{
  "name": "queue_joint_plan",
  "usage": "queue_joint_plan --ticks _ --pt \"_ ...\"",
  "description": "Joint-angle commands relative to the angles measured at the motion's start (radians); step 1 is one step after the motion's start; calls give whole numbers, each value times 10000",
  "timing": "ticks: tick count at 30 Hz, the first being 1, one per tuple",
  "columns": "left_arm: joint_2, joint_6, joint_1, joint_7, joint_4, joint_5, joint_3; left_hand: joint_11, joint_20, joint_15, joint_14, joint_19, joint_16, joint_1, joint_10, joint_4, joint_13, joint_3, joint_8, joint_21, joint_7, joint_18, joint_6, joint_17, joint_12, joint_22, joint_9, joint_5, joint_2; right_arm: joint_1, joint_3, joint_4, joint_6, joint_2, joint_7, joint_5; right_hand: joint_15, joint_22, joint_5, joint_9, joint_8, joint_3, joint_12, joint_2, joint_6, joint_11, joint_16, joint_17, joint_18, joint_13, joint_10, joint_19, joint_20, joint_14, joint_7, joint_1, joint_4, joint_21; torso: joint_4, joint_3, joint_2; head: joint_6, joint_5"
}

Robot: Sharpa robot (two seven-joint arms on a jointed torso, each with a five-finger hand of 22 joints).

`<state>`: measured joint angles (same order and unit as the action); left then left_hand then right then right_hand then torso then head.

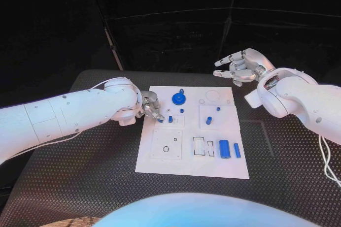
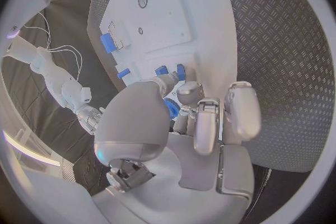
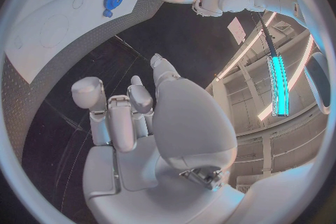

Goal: Assemble the parts on the task board

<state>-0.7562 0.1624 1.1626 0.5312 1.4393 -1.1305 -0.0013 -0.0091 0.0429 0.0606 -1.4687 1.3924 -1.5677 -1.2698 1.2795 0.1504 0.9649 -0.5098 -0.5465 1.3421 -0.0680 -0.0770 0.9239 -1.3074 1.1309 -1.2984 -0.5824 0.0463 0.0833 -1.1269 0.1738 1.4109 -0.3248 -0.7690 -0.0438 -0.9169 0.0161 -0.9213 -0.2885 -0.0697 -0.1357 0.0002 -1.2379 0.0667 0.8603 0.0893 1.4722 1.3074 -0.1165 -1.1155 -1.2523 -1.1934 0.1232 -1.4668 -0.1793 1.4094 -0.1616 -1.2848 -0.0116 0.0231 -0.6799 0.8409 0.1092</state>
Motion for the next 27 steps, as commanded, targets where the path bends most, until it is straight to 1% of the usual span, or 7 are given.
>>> queue_joint_plan --ticks 1,6,12,13,19,27 --pt "15 503 -77 94 29 -60 -53 -24 17 72 -1021 72 -31 -35 33 -1241 -1 -1301 -48 57 50 67 -21 -2634 48 -14 1 26 -98 -19 7 20 57 2 -77 22 -57 11 -64 6 -70 -31 31 -71 35 -29 -38 302 -83 0 64 63 -32 -502 50 10 29 34 3 -1 -2 3 0" --pt "7 604 -86 94 41 -60 -53 -31 15 74 -1021 61 -31 -7 36 -1269 -18 -1343 -76 38 59 63 -2 -2634 37 4 -14 27 -55 -19 7 22 63 -4 -73 22 -57 11 -64 6 -70 -31 31 -71 35 -29 -38 302 -83 0 64 63 -32 -502 50 10 29 34 0 -4 -3 0 -8" --pt "7 619 -89 95 6 -60 -52 -32 15 74 -1021 50 -31 0 35 -1272 -24 -1354 -82 23 61 58 3 -2634 32 21 -17 27 -51 -19 7 23 72 -4 -68 22 -57 11 -64 6 -70 -31 31 -71 35 -29 -38 302 -83 0 64 63 -32 -502 50 10 29 34 -1 4 -7 15 -14" --pt "12 616 -90 96 -10 -60 -52 -32 15 74 -1021 50 -31 0 35 -1272 -24 -1354 -82 23 61 58 3 -2634 32 21 -17 27 -51 -19 7 22 75 -5 -66 22 -57 11 -64 6 -70 -31 31 -71 35 -29 -38 302 -83 0 64 63 -32 -502 50 10 29 34 -6 0 -6 13 -23" --pt "45 612 -90 98 -53 -60 -52 -32 14 75 -1021 54 -31 16 42 -1271 -18 -1368 -91 27 62 60 8 -2634 37 15 -22 28 -46 -19 6 21 78 -9 -60 22 -63 34 -110 7 -88 -30 34 -86 41 -34 -48 290 -87 14 71 70 -38 -501 55 27 45 49 0 2 -9 34 -4" --pt "121 604 -89 101 -138 -58 -52 -90 -10 110 -1021 94 -31 398 151 -1129 51 -1369 -259 56 152 71 160 -2634 112 -47 -111 25 39 -19 6 19 74 -4 -56 22 -64 32 -111 7 -90 -31 32 -86 42 -34 -45 296 -86 12 70 68 -38 -502 55 27 46 48 4 3 -9 42 -10"
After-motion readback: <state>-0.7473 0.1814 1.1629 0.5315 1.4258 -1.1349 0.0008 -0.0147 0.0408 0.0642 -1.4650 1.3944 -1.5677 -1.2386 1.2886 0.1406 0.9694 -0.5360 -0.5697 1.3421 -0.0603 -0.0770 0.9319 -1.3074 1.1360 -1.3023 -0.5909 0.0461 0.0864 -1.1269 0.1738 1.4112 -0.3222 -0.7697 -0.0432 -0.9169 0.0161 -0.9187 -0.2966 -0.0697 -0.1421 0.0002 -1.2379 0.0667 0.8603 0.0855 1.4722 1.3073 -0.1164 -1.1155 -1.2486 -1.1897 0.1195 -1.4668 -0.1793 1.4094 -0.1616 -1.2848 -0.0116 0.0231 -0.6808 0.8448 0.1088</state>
